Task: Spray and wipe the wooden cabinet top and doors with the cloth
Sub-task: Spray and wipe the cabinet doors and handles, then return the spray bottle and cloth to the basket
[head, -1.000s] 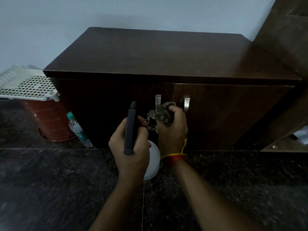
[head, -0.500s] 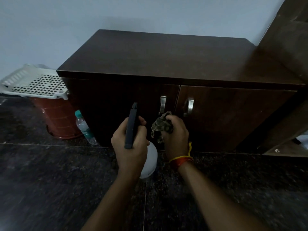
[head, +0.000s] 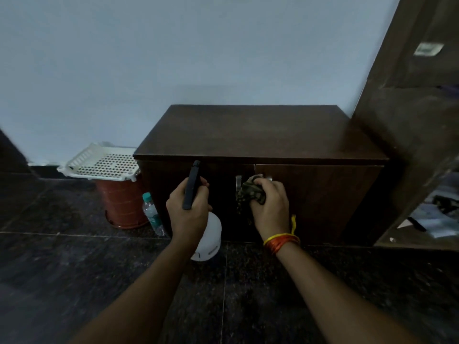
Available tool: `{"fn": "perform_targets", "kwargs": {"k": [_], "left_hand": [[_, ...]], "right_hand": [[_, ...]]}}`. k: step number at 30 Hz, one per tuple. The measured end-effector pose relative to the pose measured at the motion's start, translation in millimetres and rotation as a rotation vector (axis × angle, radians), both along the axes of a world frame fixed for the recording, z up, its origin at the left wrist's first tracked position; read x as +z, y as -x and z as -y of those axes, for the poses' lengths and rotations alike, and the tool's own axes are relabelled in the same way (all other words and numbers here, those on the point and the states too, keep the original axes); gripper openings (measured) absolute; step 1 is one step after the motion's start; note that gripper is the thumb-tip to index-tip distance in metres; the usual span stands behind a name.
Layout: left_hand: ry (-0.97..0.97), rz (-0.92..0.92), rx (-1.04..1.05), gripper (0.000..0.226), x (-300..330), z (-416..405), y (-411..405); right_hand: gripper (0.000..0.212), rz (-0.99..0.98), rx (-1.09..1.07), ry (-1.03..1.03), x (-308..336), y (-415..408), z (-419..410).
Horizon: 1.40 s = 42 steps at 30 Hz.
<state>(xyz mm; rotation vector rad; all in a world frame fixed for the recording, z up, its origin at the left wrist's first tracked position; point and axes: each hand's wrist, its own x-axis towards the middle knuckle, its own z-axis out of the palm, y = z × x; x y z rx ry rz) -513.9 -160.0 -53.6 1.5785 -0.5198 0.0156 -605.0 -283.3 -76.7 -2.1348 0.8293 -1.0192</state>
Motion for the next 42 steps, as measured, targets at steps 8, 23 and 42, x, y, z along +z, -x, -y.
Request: {"fn": "perform_targets", "kwargs": {"k": [8, 23, 42], "left_hand": [[0.006, 0.009, 0.02, 0.016, 77, -4, 1], [-0.005, -0.076, 0.014, 0.014, 136, 42, -114], [-0.145, -0.29, 0.0, 0.011, 271, -103, -288]], "right_hand": [[0.03, -0.009, 0.028, 0.03, 82, 9, 3], [0.025, 0.005, 0.056, 0.0, 122, -107, 61], [0.029, -0.204, 0.127, -0.239, 261, -268, -78]]}}
